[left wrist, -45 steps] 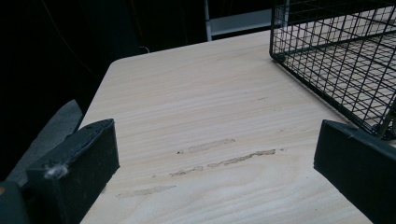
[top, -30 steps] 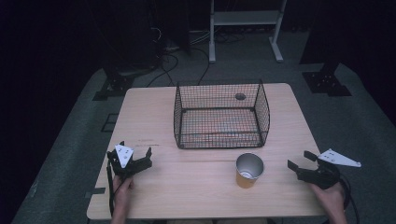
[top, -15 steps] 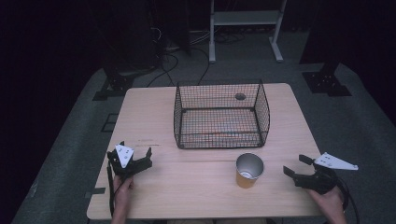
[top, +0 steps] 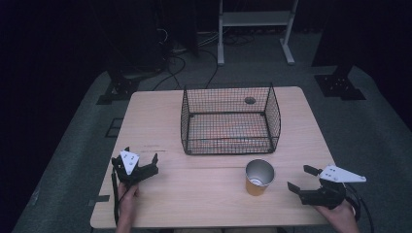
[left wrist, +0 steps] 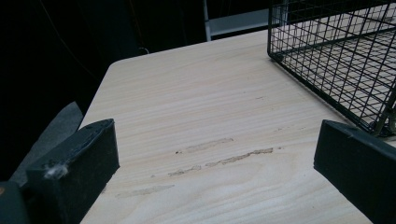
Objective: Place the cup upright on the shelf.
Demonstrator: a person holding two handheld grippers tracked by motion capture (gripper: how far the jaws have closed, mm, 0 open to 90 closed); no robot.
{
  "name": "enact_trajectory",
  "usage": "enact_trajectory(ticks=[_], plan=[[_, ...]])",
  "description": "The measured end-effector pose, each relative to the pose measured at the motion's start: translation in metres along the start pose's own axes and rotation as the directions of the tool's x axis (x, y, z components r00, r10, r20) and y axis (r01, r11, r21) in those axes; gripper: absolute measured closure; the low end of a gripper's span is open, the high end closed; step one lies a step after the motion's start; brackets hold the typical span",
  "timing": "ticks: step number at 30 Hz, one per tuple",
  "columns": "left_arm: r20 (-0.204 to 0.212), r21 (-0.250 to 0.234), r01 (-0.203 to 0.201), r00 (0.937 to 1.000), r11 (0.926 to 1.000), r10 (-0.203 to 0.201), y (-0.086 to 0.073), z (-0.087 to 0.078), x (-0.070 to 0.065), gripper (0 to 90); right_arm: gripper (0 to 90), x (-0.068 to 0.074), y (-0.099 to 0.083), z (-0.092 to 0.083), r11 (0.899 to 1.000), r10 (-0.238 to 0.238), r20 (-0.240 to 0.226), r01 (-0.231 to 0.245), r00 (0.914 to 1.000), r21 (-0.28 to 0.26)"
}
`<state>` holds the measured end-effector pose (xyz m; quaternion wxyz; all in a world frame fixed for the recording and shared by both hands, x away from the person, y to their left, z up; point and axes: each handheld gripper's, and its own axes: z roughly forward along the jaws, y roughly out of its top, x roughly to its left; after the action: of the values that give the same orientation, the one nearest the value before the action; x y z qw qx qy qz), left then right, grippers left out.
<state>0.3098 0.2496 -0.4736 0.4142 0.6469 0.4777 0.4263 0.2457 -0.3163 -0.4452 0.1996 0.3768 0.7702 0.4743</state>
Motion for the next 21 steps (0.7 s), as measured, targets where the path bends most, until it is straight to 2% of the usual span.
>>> enact_trajectory(ticks=[10,21], plan=[[0.0,0.0,0.001,1.0,1.0,-0.001,0.0,0.0,0.0,0.0,9.3,0.019,0.006,0.002,0.999,-0.044,-0.047,0.044,0.9979,0.006],[0.001,-0.001,0.0,1.0,1.0,0.0,0.0,0.0,0.0,0.0,8.8,0.035,0.007,0.012,0.997,-0.067,-0.082,0.07,0.9944,0.034]])
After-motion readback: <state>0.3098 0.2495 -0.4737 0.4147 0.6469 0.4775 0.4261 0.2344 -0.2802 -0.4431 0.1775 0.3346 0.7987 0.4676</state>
